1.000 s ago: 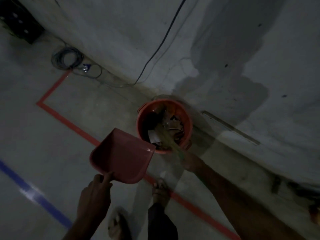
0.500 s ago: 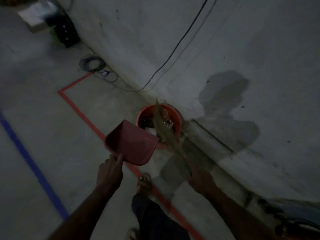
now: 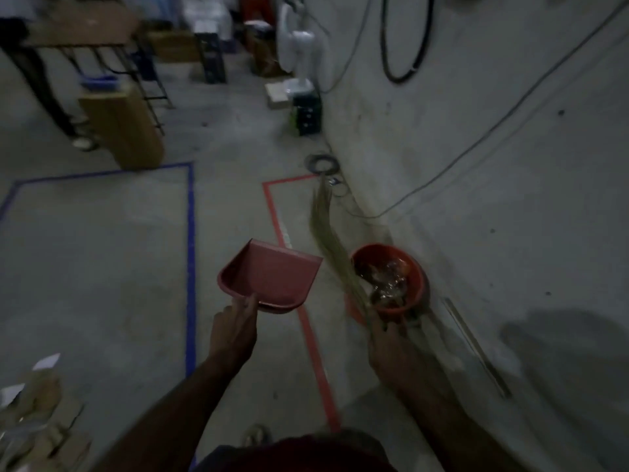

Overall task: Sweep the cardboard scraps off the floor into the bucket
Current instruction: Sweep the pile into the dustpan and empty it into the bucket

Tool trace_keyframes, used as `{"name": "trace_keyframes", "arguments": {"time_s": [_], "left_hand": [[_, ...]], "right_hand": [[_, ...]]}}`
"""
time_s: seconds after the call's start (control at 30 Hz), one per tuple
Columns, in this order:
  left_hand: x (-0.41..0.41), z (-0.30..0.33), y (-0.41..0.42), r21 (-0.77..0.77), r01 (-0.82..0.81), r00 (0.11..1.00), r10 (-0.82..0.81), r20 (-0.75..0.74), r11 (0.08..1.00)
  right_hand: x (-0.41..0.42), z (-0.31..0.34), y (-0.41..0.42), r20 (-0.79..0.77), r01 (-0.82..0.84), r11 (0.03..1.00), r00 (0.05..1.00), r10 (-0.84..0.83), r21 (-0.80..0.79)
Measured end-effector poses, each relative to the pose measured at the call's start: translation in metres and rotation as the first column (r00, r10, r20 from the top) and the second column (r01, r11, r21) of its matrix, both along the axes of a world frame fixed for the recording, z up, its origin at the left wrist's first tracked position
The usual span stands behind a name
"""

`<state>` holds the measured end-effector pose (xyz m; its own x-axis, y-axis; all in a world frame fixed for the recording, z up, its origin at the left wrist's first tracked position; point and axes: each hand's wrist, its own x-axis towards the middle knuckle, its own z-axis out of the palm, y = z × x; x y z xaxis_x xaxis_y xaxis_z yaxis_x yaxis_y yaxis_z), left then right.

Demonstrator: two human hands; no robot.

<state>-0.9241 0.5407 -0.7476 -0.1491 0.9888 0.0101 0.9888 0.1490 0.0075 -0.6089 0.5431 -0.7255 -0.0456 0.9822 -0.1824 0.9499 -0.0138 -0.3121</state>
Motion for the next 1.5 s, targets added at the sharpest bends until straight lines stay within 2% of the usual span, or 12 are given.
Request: {"name": "trace_keyframes", "arguments": {"time_s": [0.07,0.13,0.23,0.4,0.5,0.7,0.97,1.13,1.27,1.4,1.5], "left_hand": [[0.0,0.0,-0.018,0.031,-0.072,0.997,0.072,0.006,0.997],[0.009,0.006,-0.047,-0.003,-0.165,0.986,0.165,-0.001,0.986],[0.023,0.022,-0.089,-0.051,-0.308,0.951,0.306,-0.034,0.95],[0.032,0.038,-0.163,-0.138,-0.512,0.859,0.51,-0.053,0.848],[0.02,0.037,-0.217,-0.145,-0.608,0.794,0.599,-0.105,0.78],[-0.026,0.041,-0.322,-0.13,-0.774,0.631,0.77,-0.094,0.619],[-0.112,0.032,-0.476,-0.113,-0.926,0.366,0.929,-0.048,0.359],[-0.151,0.014,-0.566,-0.102,-0.966,0.239,0.971,0.004,0.238],[-0.178,0.001,-0.599,-0.105,-0.983,0.148,0.989,0.033,0.15],[-0.215,-0.024,-0.616,-0.105,-0.994,-0.003,0.996,0.093,0.006],[-0.246,-0.05,-0.622,-0.139,-0.989,-0.053,0.994,0.096,-0.039]], "right_hand": [[-0.005,0.0,0.004,-0.005,-0.144,0.982,0.989,0.146,0.12],[-0.008,-0.002,0.003,-0.008,-0.245,0.961,0.969,0.248,0.129],[-0.01,-0.002,-0.007,0.107,-0.396,0.908,0.917,0.384,0.138],[-0.028,0.019,-0.031,0.071,-0.581,0.814,0.812,0.579,-0.003],[-0.055,0.019,-0.048,0.107,-0.672,0.74,0.735,0.669,-0.012],[-0.138,0.024,-0.099,0.171,-0.838,0.546,0.536,0.827,-0.011],[-0.279,0.004,-0.188,0.214,-0.929,0.361,0.338,0.917,-0.077],[-0.35,-0.006,-0.249,0.229,-0.965,0.205,0.165,0.959,-0.163],[-0.407,-0.014,-0.275,0.232,-0.969,0.117,0.066,0.97,-0.215],[-0.475,-0.027,-0.286,0.256,-0.952,0.011,-0.071,0.964,-0.307],[-0.531,-0.054,-0.283,0.214,-0.922,-0.089,-0.18,0.96,-0.378]]}}
